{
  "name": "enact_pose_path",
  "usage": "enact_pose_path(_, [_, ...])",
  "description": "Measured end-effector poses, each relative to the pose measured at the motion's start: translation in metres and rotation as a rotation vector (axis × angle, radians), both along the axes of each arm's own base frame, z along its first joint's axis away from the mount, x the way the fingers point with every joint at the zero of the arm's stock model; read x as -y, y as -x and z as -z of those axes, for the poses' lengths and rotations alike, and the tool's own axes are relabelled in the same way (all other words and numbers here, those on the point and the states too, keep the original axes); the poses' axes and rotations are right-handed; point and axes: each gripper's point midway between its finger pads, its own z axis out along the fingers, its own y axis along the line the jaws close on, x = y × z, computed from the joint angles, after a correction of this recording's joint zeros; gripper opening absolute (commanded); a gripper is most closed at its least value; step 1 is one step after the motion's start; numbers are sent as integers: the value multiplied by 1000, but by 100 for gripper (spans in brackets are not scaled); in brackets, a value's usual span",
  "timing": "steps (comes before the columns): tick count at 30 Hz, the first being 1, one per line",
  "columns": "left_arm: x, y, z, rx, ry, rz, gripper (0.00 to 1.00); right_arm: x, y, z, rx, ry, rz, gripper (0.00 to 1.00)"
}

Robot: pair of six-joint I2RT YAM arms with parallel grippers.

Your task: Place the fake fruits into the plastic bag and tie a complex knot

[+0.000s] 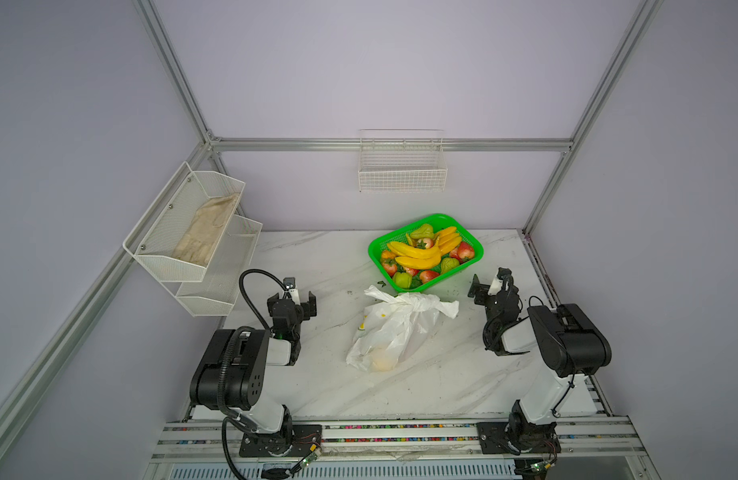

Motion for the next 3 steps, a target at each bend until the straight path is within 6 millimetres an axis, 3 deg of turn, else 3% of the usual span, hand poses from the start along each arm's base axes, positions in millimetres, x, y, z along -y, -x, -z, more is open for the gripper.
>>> enact_pose_path(3, [0,0,0,0,0,1,100,-4,0,0,-1,4,-23,97])
